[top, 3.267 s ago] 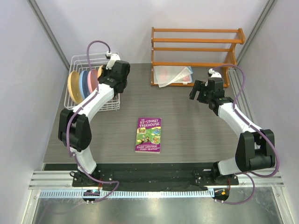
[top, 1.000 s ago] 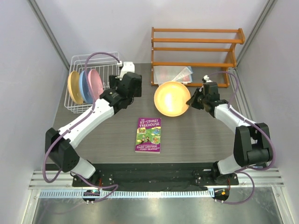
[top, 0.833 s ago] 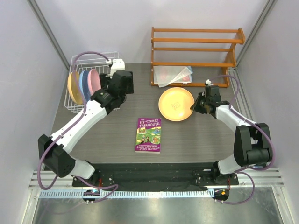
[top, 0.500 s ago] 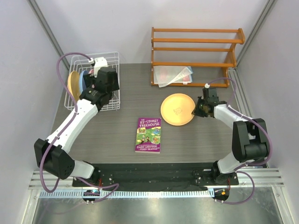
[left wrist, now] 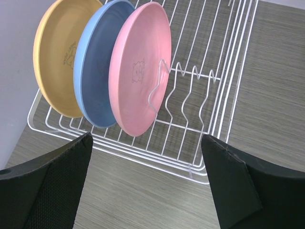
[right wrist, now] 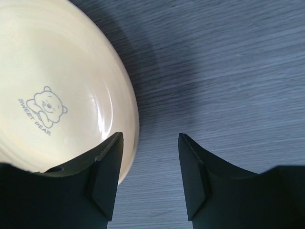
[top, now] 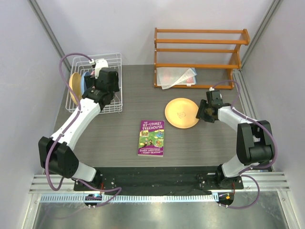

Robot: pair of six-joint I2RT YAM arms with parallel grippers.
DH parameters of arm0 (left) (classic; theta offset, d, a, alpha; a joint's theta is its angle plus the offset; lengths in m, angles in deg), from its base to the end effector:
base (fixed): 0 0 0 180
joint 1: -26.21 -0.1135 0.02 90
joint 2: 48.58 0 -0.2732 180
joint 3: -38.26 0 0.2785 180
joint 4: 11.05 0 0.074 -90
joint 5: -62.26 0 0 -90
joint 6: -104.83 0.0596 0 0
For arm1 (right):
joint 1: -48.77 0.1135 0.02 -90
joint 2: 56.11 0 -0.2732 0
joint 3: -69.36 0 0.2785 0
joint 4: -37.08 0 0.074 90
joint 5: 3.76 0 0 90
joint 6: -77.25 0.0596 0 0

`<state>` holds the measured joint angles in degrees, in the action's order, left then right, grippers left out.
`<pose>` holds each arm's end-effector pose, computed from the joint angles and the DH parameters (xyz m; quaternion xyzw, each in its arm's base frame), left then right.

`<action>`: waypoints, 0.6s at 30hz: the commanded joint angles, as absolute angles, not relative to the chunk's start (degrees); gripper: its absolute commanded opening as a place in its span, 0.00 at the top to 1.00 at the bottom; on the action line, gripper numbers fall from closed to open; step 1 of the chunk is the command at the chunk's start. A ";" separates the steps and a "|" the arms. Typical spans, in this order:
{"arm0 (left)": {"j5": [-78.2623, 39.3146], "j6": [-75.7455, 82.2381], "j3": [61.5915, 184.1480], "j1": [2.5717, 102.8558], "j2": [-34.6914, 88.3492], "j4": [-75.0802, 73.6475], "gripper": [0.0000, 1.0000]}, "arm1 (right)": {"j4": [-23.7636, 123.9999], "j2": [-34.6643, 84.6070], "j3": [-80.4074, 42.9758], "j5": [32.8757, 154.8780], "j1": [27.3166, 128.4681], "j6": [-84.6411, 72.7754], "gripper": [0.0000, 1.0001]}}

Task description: Unload the plates from the dish rack

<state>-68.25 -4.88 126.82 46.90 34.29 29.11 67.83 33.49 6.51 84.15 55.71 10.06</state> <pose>0.3519 -0.0915 0.3447 -0.1542 0.8315 0.1366 0.5159 0.3363 0.0387 0.1487 0.1376 0.9500 0.0549 0.2749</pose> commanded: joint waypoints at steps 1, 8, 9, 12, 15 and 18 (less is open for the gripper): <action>-71.67 -2.85 126.73 46.08 35.35 24.51 0.07 | 69.21 26.78 4.18 79.21 55.71 8.17 0.44; -76.51 -0.91 126.99 44.06 39.31 21.08 0.12 | 69.21 21.24 4.36 78.85 55.62 7.73 0.44; -76.17 -0.82 127.08 43.62 39.57 20.29 0.13 | 69.21 20.89 4.53 78.77 55.71 7.73 0.44; -74.50 -0.91 127.69 41.69 41.33 20.02 0.14 | 69.21 20.09 4.45 79.20 55.71 7.73 0.44; -72.22 -1.52 129.36 39.40 43.26 20.55 0.17 | 69.21 20.00 4.54 79.21 55.71 7.64 0.44; -71.16 -1.79 130.67 37.73 45.37 20.46 0.24 | 69.21 20.18 4.53 79.47 55.62 7.64 0.44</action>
<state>-72.53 -1.27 127.34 39.69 43.28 23.39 69.47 21.49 6.00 80.08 55.71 8.36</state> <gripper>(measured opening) 0.803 0.558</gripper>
